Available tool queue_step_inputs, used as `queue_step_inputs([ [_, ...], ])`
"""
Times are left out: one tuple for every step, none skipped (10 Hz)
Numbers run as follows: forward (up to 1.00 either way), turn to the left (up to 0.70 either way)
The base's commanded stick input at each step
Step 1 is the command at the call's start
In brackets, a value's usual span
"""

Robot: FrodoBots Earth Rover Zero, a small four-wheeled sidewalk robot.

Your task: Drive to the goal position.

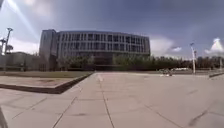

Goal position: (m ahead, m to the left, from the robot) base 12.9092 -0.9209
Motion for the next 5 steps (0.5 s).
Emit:
queue_step_inputs([
  [0.70,0.00],
  [0.70,0.00],
  [0.70,0.00],
  [0.70,0.00],
  [0.70,0.00],
])
